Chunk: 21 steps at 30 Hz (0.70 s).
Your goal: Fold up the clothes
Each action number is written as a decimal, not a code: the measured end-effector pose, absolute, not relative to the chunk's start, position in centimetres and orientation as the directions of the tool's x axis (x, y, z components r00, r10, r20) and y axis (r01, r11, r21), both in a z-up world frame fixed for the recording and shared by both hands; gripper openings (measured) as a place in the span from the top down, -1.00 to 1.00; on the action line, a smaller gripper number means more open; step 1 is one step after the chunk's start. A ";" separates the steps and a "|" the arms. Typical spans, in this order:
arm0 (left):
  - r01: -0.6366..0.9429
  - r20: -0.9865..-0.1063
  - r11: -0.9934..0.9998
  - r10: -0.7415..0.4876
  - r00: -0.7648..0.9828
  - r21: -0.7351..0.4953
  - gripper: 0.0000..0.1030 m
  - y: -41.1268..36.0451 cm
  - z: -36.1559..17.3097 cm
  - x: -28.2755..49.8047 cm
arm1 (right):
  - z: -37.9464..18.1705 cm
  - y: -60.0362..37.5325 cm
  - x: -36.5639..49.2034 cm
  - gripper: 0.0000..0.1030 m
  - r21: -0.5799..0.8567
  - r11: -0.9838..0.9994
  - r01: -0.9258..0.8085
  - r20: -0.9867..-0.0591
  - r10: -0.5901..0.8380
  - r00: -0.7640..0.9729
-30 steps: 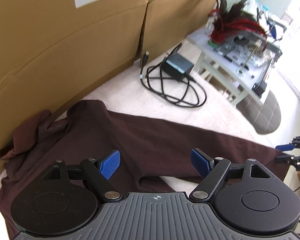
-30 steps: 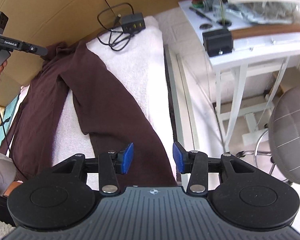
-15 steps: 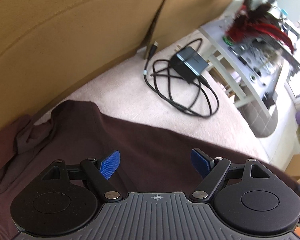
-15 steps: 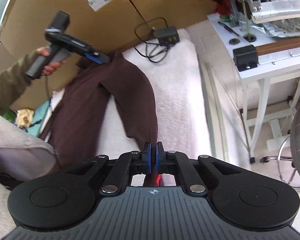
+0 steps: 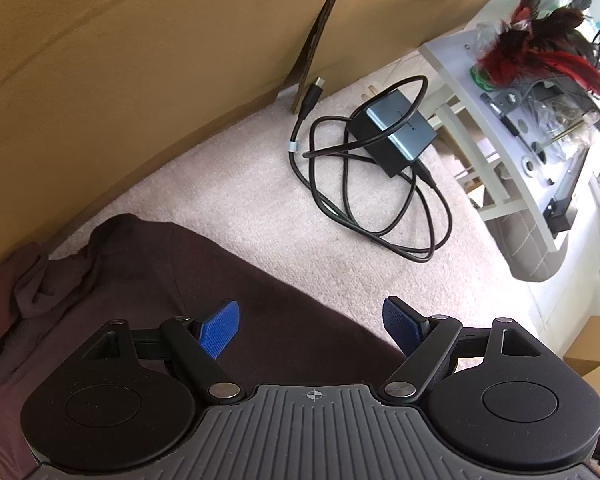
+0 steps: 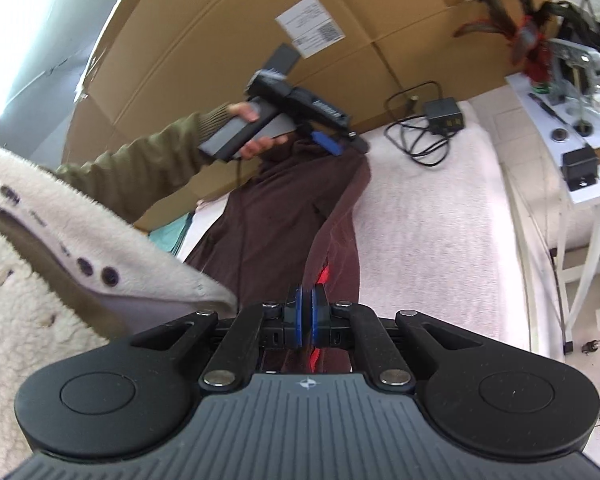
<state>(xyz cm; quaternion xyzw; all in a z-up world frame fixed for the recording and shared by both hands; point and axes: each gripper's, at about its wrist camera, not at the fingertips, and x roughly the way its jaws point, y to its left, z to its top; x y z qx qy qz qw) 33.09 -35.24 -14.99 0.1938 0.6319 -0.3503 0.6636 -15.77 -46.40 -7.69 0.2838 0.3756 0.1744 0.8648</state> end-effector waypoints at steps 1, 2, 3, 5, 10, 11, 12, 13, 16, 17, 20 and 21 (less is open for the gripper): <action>0.710 -0.977 0.681 -0.211 -0.045 -0.179 -0.72 -35.4 -15.1 33.1 | -7.5 -45.9 -15.9 0.90 0.617 0.781 -0.099 -0.554 0.520 0.650; 0.709 -0.980 0.684 -0.194 -0.052 -0.173 -0.72 -35.6 -15.2 33.2 | -7.4 -45.4 -16.0 0.90 0.613 0.782 -0.107 -0.555 0.523 0.647; 0.708 -0.983 0.687 -0.172 -0.057 -0.161 -0.72 -35.9 -15.4 33.2 | -7.4 -45.1 -16.1 0.90 0.615 0.781 -0.113 -0.552 0.528 0.646; 0.718 -0.993 0.686 -0.099 -0.063 -0.114 -0.72 -36.5 -15.9 33.2 | -7.4 -44.6 -16.1 0.90 0.618 0.777 -0.116 -0.545 0.531 0.649; 0.776 -0.998 0.631 0.058 -0.017 0.024 -0.72 -38.4 -17.4 32.1 | -7.7 -43.6 -16.2 0.90 0.625 0.771 -0.120 -0.535 0.536 0.653; 0.786 -0.997 0.616 0.077 -0.005 0.044 -0.72 -38.8 -17.6 31.8 | -7.9 -43.4 -16.2 0.90 0.629 0.769 -0.120 -0.534 0.538 0.652; 0.795 -0.996 0.604 0.094 0.004 0.061 -0.72 -39.1 -17.8 31.5 | -8.1 -43.3 -16.3 0.90 0.632 0.766 -0.118 -0.533 0.540 0.652; 0.803 -0.994 0.592 0.111 0.013 0.077 -0.72 -39.5 -17.9 31.2 | -8.3 -43.0 -16.4 0.90 0.636 0.763 -0.117 -0.531 0.543 0.651; 0.822 -0.987 0.556 0.155 0.043 0.123 -0.65 -40.1 -18.4 30.5 | -8.7 -42.5 -16.6 0.90 0.643 0.756 -0.120 -0.525 0.549 0.651; 0.827 -0.985 0.546 0.164 0.054 0.136 -0.60 -40.3 -18.4 30.3 | -8.8 -42.3 -16.7 0.90 0.645 0.755 -0.120 -0.522 0.550 0.652; 0.812 -0.988 0.570 0.145 0.052 0.127 0.41 -40.0 -17.9 30.5 | -9.1 -42.2 -17.0 0.90 0.645 0.755 -0.116 -0.518 0.544 0.660; 0.803 -0.990 0.584 0.134 0.046 0.116 0.72 -39.8 -17.7 30.7 | -9.1 -42.2 -16.9 0.90 0.645 0.756 -0.112 -0.518 0.540 0.663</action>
